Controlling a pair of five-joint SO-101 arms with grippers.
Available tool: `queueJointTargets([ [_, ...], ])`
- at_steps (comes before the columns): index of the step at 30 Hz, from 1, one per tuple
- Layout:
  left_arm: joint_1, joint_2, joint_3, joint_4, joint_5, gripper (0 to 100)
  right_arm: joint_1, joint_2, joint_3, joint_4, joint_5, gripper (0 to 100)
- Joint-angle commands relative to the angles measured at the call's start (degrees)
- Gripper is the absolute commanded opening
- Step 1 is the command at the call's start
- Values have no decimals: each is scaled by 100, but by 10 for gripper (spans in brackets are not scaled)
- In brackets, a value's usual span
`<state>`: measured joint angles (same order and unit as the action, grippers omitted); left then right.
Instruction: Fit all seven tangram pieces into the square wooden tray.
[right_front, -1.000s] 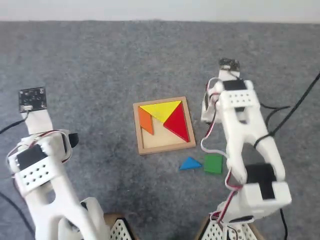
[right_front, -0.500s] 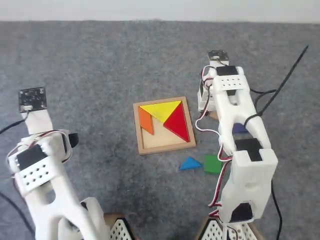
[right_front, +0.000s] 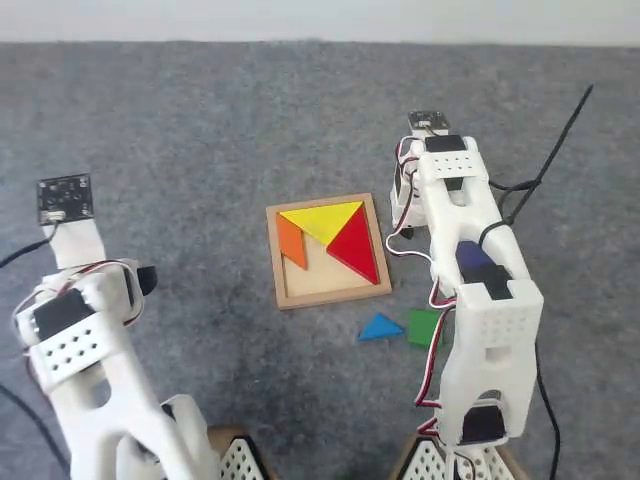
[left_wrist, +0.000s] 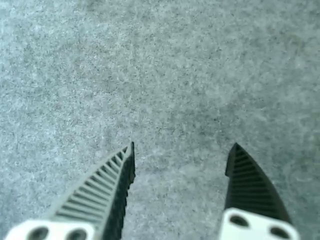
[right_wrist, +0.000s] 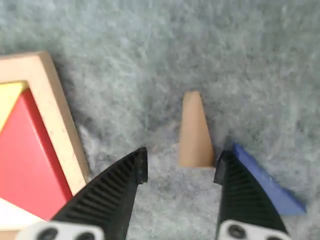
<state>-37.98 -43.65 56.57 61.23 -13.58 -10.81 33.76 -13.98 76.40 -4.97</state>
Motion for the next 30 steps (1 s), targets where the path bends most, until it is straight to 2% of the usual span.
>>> queueJointTargets([
  [1,44,-114,-48,-141,-53,283,31,-119,-422,207,35,231],
  [10,44,-105,-48,-141,-62,283,-13,-224,-519,154,9,231],
  [15,44,-105,-48,-141,-62,283,-523,-242,-607,136,70,231],
  [19,44,-123,-48,-141,-62,283,-752,40,-615,110,404,231],
  [30,44,-123,-48,-141,-62,283,-66,268,-967,163,158,231],
])
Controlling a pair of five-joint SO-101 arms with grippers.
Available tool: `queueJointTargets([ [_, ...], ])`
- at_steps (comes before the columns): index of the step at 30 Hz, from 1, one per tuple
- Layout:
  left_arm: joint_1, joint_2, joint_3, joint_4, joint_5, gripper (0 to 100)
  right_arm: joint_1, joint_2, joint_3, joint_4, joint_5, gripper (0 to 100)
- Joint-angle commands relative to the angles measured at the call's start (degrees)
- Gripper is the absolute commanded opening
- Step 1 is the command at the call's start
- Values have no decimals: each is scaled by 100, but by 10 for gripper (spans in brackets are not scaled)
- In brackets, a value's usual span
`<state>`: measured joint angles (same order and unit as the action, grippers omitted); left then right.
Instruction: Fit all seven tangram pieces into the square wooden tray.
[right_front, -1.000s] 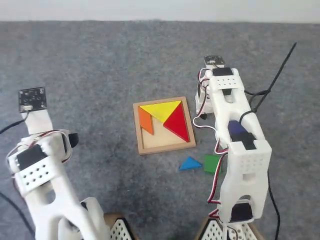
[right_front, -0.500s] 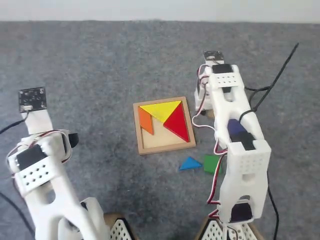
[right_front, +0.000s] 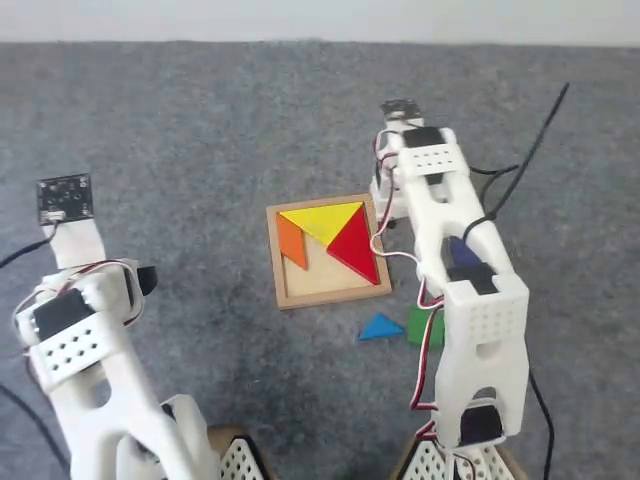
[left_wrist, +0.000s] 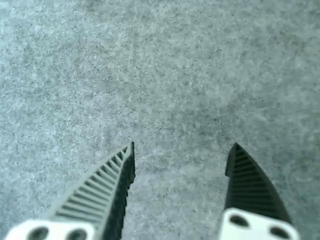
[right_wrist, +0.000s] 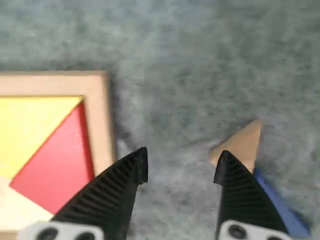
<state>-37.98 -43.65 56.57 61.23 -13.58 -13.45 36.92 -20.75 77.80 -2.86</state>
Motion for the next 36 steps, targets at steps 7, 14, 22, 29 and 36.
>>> queueJointTargets([
  [7,44,-132,-48,-123,-62,283,268,-40,-281,4,-44,231],
  [14,44,-132,-48,-105,-62,283,558,488,-448,22,0,231],
  [22,35,-141,-48,-105,-62,283,725,1068,-1310,629,-185,231],
  [29,35,-141,-48,-105,-62,283,725,1138,-1354,637,-255,131],
  [36,35,-141,-48,-105,-62,283,593,1086,-1354,655,-290,83],
])
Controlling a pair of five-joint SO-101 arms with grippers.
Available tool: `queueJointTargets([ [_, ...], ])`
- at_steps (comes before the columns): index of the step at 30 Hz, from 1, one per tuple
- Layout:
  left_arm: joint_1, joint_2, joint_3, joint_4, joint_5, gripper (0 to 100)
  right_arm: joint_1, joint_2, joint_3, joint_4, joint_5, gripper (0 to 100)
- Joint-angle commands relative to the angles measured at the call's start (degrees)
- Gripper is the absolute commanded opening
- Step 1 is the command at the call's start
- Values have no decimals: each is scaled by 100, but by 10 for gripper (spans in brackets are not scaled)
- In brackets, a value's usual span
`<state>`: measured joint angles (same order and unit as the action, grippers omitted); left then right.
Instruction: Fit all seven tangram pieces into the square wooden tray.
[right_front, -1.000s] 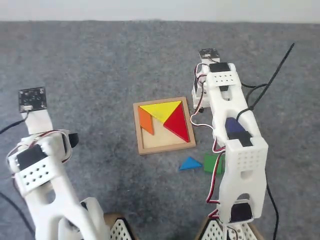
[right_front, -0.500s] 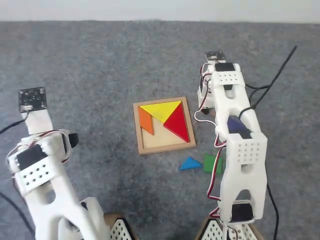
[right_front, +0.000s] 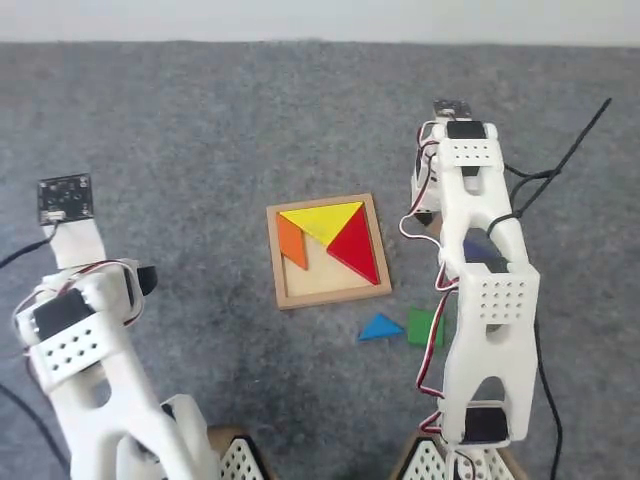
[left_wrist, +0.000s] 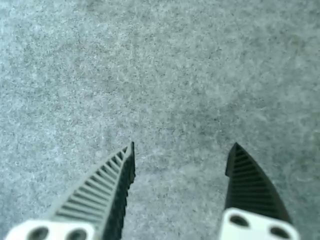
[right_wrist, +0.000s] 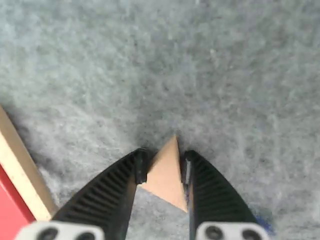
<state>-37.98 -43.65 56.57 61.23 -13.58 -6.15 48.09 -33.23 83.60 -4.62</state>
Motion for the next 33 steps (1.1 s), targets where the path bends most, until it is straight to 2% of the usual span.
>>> queueJointTargets([
  [1,35,-141,-48,-105,-62,283,-119,-57,-132,136,-114,83],
  [9,35,-123,-48,-132,-62,283,-215,-1077,79,224,-132,82],
  [17,35,-132,-48,-141,-62,283,-901,-2325,1618,-198,-70,90],
  [21,35,-132,-48,-141,-62,283,-681,-2835,2251,-338,246,195],
  [24,35,-132,-48,-114,-62,283,-470,-2686,2497,-646,466,250],
  [27,35,-132,-48,-105,-62,283,-453,-2255,2453,-848,695,235],
  [33,35,-132,-48,-105,-62,283,-462,-1481,1732,-804,686,224],
])
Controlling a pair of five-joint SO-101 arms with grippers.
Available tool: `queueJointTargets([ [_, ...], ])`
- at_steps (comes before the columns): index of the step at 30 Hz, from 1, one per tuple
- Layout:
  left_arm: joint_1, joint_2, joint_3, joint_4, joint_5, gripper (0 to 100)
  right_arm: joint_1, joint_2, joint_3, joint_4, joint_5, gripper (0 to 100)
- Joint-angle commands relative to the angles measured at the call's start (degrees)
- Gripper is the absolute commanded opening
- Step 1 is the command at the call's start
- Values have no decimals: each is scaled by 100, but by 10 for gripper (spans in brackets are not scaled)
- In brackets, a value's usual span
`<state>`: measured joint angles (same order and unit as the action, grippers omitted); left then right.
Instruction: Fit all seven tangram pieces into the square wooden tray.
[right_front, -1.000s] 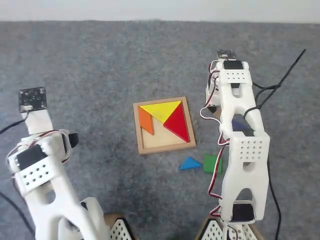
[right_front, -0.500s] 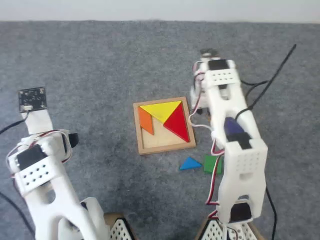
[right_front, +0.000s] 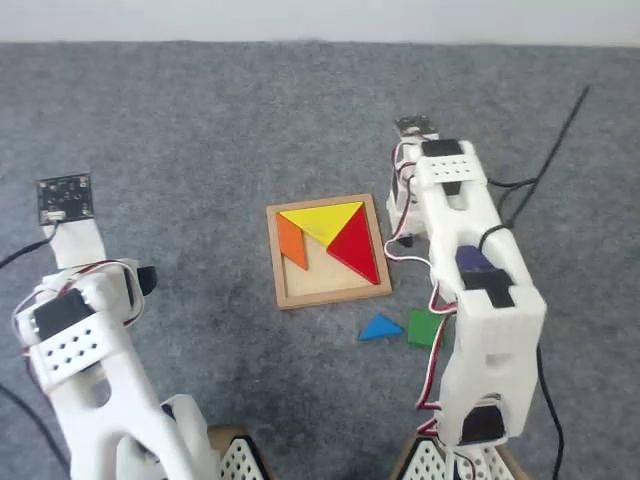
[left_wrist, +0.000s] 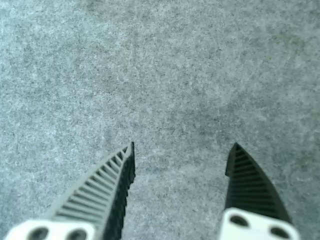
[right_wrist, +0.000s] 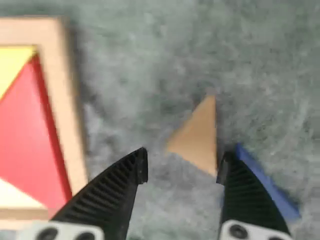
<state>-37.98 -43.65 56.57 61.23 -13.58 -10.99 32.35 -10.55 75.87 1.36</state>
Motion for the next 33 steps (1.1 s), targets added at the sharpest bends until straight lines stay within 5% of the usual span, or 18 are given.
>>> queueJointTargets([
  [1,35,-132,-48,-105,-62,283,22,198,-607,-31,97,224],
  [22,35,-132,-48,-105,-62,283,-48,207,-765,119,114,111],
  [29,35,-114,-48,-132,-62,283,-1279,-1270,-633,848,862,111],
  [33,35,-105,-48,-141,-70,283,-2123,-1930,-141,857,1881,111],
])
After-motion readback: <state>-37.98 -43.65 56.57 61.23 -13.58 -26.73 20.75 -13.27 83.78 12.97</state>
